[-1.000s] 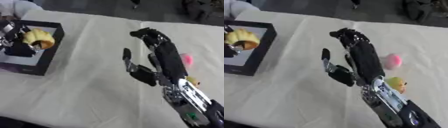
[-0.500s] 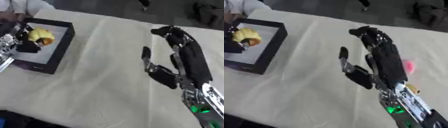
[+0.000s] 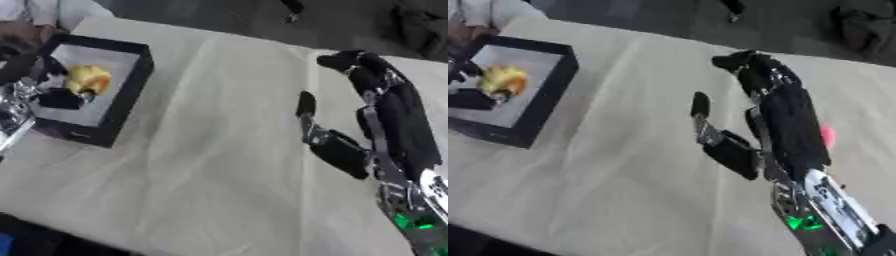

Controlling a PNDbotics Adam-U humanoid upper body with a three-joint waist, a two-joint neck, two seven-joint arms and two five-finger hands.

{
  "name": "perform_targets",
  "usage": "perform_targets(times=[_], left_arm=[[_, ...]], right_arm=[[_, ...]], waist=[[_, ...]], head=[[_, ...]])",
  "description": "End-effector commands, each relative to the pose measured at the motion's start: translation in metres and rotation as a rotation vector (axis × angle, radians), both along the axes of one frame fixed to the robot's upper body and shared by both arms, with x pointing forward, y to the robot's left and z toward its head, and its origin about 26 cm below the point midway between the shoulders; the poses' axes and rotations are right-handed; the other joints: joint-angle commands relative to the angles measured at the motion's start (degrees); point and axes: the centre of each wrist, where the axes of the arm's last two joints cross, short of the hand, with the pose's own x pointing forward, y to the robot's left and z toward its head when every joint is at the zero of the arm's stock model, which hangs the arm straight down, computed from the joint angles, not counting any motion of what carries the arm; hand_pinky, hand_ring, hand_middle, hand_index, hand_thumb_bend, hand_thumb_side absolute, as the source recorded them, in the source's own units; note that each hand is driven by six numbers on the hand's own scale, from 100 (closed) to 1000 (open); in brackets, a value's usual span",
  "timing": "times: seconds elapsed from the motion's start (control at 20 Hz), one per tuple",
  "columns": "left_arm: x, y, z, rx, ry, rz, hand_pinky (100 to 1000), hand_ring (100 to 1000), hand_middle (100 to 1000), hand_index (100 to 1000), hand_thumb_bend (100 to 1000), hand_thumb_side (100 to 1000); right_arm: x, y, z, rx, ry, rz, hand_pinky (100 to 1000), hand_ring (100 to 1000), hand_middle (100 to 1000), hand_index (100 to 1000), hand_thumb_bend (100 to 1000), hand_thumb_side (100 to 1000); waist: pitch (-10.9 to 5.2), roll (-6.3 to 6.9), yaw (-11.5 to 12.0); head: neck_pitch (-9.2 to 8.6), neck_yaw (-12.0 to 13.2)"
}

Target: Pick up the objects with one hand, pass them to the other hand, and then place them into the box on the other side of the table.

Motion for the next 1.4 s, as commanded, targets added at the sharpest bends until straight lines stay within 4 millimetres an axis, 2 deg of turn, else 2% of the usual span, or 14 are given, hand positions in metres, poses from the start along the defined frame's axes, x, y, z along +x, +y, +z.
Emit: perform_targets(times=[0.05,0.2,0.25,0.35,0.4,0.45,0.55,0.6,0.65,0.75,0.9,1.15,1.4], left_arm=[[0.0,0.007,0.019,0.044,-0.021,0.045,901,816,757,876,759,469],[-0.003,0.005,0.028,0.061,-0.053,0.07,893,801,751,887,708,467],[-0.005,0.004,0.033,0.061,-0.078,0.076,877,779,736,875,610,467],[-0.011,-0.001,0.043,0.064,-0.146,0.074,870,765,733,869,537,471],[-0.015,-0.004,0.047,0.054,-0.17,0.064,868,754,737,858,449,480],[-0.02,-0.008,0.052,0.034,-0.195,0.041,864,747,736,851,407,484],[-0.034,-0.018,0.062,-0.022,-0.242,-0.031,852,717,730,840,247,523],[-0.044,-0.025,0.067,-0.065,-0.264,-0.08,849,707,729,841,220,539],[-0.054,-0.03,0.07,-0.111,-0.281,-0.125,851,707,733,845,217,551],[-0.077,-0.042,0.074,-0.191,-0.326,-0.216,866,720,754,875,284,652],[-0.104,-0.053,0.07,-0.301,-0.383,-0.328,873,721,757,886,314,687],[-0.108,-0.054,0.048,-0.461,-0.461,-0.449,882,716,756,913,348,730],[-0.107,-0.057,0.028,-0.611,-0.504,-0.522,895,721,764,926,371,744]], right_arm=[[-0.002,-0.003,0.009,0.005,-0.037,0.001,710,741,676,779,116,562],[-0.002,-0.004,0.008,0.006,-0.035,-0.003,710,741,676,779,118,560],[-0.002,-0.004,0.008,0.007,-0.035,-0.004,710,741,676,779,119,559],[-0.002,-0.005,0.008,0.007,-0.037,-0.01,711,741,676,779,120,557],[-0.002,-0.006,0.008,0.007,-0.04,-0.014,711,741,676,779,123,551],[-0.002,-0.007,0.008,0.007,-0.041,-0.019,712,741,676,779,128,542],[-0.001,-0.012,0.01,0.016,-0.031,-0.035,716,752,690,784,159,449],[0.001,-0.016,0.012,0.024,-0.016,-0.049,721,760,702,788,161,433],[0.002,-0.021,0.014,0.029,0.007,-0.06,724,766,712,788,161,426],[0.005,-0.035,0.022,0.036,0.089,-0.079,725,788,748,797,158,410],[0.008,-0.061,0.04,0.059,0.247,-0.104,728,802,769,806,155,411],[0.007,-0.102,0.064,0.024,0.459,-0.144,749,827,803,824,175,421],[0.002,-0.129,0.081,-0.076,0.649,-0.147,766,844,838,863,239,421]], waist=[[-0.88,0.62,0.0],[-0.94,0.77,0.1],[-0.96,0.83,0.2],[-1.05,0.96,0.2],[-1.09,1.01,0.2],[-1.15,1.06,0.2],[-1.26,1.09,0.2],[-1.3,1.07,0.3],[-1.34,1.04,0.3],[-1.4,0.87,0.3],[-1.53,0.56,0.2],[-1.68,0.03,0.2],[-1.75,-0.32,0.4]], head=[[0.28,0.0],[0.59,-0.2],[0.64,-0.3],[0.78,-0.5],[0.85,-0.6],[0.94,-0.8],[1.06,-1.8],[1.12,-2.6],[1.17,-3.3],[1.24,-5.0],[1.39,-7.0],[1.41,-10.0],[1.91,-12.8]])
